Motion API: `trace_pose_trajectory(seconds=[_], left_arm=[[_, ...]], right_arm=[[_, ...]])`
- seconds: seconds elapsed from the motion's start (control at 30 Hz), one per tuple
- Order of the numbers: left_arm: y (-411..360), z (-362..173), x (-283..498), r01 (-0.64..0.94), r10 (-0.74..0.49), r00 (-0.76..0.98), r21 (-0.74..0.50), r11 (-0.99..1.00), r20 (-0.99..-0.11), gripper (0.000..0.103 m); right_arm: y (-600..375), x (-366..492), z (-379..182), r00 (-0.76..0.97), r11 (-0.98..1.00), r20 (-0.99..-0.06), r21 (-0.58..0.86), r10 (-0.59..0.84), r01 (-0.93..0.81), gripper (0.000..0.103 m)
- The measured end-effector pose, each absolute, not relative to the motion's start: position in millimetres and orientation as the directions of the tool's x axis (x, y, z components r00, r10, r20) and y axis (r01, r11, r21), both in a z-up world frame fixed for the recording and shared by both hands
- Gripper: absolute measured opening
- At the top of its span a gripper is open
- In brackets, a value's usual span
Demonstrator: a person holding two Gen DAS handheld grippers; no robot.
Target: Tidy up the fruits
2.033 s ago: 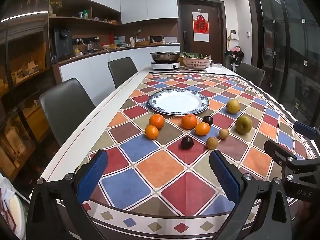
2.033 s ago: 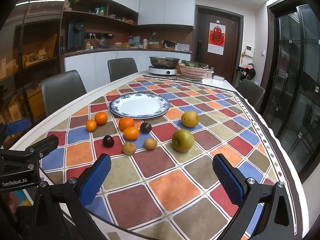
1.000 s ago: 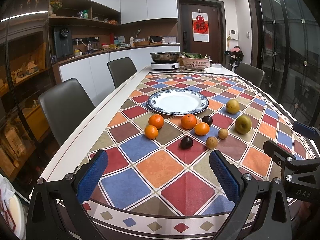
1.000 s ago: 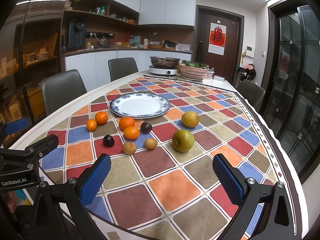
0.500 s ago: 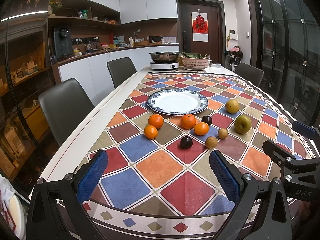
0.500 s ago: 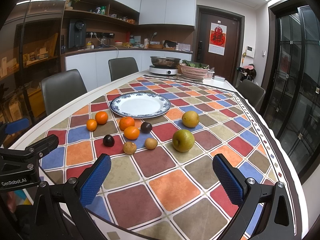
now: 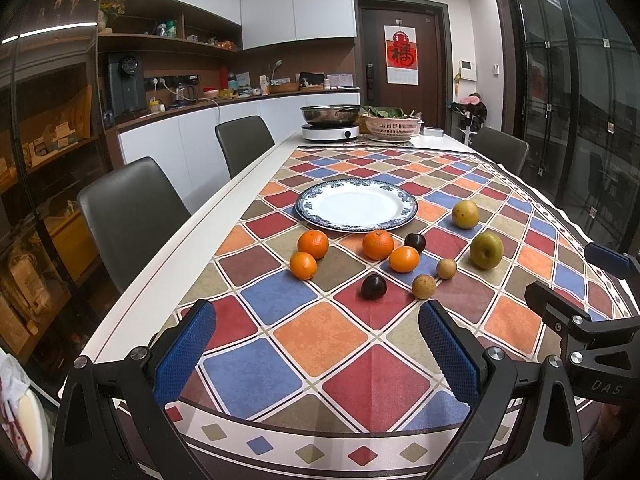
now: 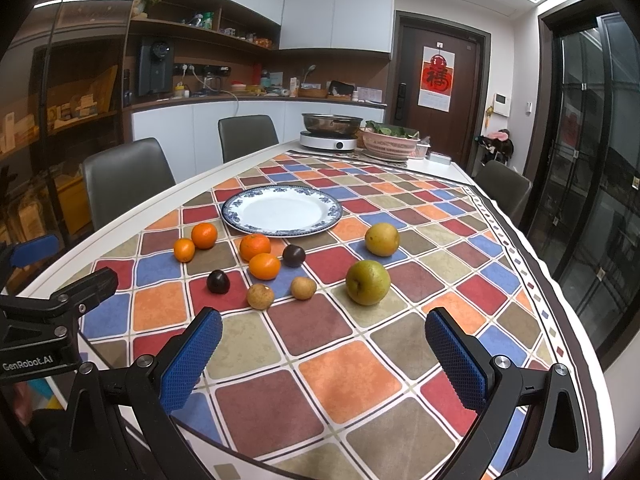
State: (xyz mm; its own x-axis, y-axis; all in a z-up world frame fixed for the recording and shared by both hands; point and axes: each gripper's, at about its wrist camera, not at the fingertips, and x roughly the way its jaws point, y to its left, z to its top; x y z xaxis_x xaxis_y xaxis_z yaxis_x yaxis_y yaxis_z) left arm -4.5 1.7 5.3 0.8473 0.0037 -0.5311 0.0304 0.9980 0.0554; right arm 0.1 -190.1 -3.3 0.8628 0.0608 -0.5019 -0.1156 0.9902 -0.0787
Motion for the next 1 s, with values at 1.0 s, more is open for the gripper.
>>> trace_pose_trajectory(seconds=[1.0], left_arm=[[-3.5, 5.8, 15.1, 0.126, -0.061, 0.856, 0.093, 0.988, -0.514, 0.084]], right_arm=[[-183.1, 18.9, -1.0, 0.861, 0.982, -0.499, -0.095, 0.097, -0.166, 0.100]])
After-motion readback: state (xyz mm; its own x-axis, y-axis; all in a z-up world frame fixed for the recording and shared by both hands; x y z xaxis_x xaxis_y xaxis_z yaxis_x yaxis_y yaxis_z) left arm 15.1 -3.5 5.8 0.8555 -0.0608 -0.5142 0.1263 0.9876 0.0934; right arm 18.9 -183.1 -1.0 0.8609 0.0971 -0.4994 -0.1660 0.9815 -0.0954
